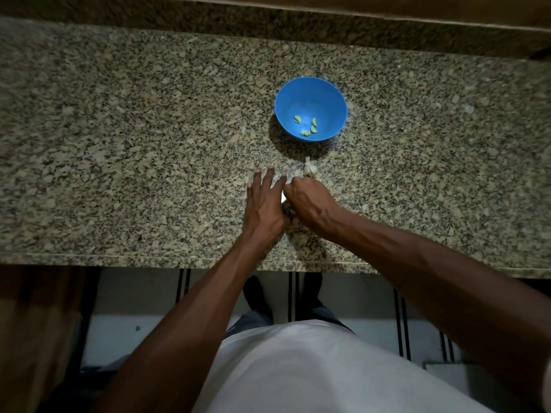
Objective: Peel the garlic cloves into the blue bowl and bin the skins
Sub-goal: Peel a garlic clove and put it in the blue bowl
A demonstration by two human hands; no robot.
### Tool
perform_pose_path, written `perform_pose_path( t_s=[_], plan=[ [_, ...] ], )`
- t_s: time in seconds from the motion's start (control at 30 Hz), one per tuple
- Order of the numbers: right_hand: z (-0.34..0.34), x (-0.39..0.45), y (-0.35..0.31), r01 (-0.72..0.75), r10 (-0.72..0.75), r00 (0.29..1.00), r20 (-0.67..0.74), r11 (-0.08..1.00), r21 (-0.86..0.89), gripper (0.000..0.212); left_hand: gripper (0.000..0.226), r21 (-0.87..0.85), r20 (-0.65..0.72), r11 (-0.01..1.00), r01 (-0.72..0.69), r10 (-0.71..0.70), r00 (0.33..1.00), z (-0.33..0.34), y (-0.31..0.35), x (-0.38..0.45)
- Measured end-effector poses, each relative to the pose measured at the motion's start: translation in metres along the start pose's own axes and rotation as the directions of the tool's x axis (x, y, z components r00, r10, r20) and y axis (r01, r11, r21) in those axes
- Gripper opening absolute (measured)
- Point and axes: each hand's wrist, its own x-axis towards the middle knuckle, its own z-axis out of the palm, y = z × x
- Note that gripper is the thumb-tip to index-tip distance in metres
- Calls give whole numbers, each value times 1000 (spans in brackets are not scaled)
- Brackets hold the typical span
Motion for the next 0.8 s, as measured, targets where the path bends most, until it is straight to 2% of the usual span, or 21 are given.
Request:
perform_pose_path(
  t_s=[0.13,0.2,0.27,0.33,0.4,0.47,0.53,0.63,0.8],
  plan=[
    [3,-1,13,-14,21,997,-73,995,99,11,90,-21,10,1000,-5,5,1000,-3,0,-3],
    [9,-1,32,-87,116,990,-85,953,290,7,94,-65,26,998,-7,8,1000,-3,-3,-5],
    [16,-6,52,-160,227,973,-33,775,611,3,82,-205,-23,978,-31,27,999,-1,-6,-10],
    [22,-18,62,-146,289,957,-23,549,823,12,52,-377,-145,925,-53,-2,989,-1,-1,-19],
    [27,-33,62,-101,324,946,-26,367,925,18,27,-517,-186,856,-4,-108,977,-4,10,-27],
    [29,-45,57,-48,338,941,-24,202,978,22,17,-660,-111,747,80,-202,973,-5,18,-32],
    [30,-51,52,-21,346,938,-8,80,997,25,14,-793,-3,592,146,-244,970,-8,25,-37],
    [35,-55,49,-7,368,930,-18,67,998,25,15,-887,65,427,174,-258,964,-8,32,-41],
    [36,-56,52,39,378,920,-102,172,984,20,16,-908,78,374,186,-285,955,-5,37,-40]
  ],
)
